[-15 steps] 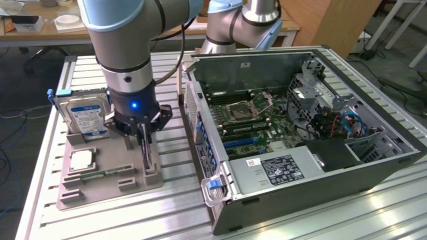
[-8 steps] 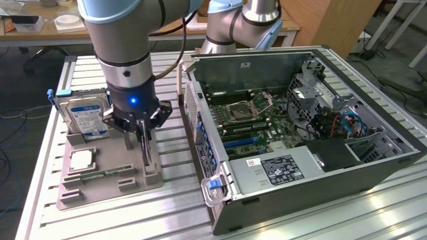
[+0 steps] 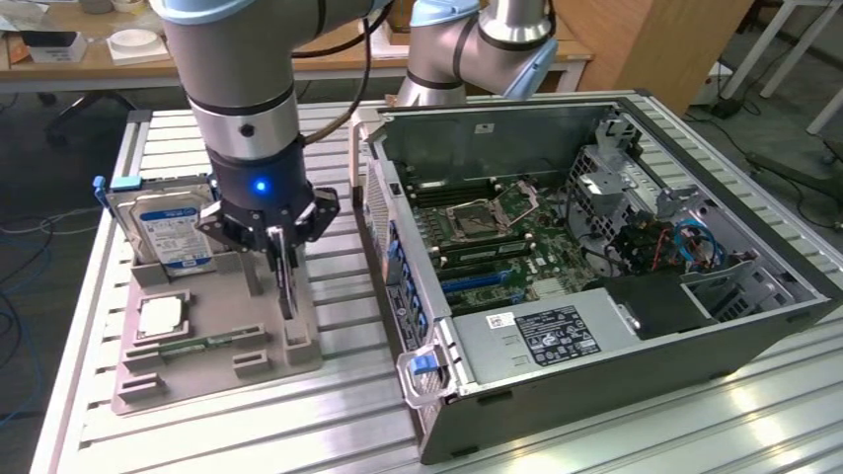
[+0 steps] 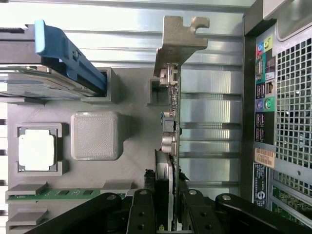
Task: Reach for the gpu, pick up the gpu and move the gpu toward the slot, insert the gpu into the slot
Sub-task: 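Pick up the gpu and move the gpu toward the slot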
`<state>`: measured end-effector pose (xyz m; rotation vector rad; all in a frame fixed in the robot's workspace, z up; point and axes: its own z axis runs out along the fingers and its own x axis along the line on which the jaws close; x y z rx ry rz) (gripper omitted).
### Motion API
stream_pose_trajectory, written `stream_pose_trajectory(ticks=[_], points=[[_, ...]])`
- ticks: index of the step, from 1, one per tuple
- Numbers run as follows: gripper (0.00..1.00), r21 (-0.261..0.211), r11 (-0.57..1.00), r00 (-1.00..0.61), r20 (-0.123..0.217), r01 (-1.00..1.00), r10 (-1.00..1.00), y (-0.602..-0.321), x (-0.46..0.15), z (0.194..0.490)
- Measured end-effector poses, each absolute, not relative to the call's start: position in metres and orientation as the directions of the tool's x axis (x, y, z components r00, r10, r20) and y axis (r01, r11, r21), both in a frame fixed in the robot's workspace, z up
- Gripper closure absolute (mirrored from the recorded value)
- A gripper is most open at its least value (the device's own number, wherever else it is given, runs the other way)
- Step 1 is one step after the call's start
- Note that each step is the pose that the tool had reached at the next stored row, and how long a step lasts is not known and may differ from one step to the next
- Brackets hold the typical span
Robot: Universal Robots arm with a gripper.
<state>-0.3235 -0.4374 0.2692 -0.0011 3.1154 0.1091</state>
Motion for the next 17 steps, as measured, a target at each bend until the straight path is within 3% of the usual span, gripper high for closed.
stream_pose_trajectory(ticks=[11, 17], points=[[0.73, 0.076, 0.997, -1.000, -0.024, -0.002, 0.000, -0.437, -0.324, 0.286], [0.73, 0.051, 0.999, -1.000, -0.024, -0.002, 0.000, -0.437, -0.324, 0.290]])
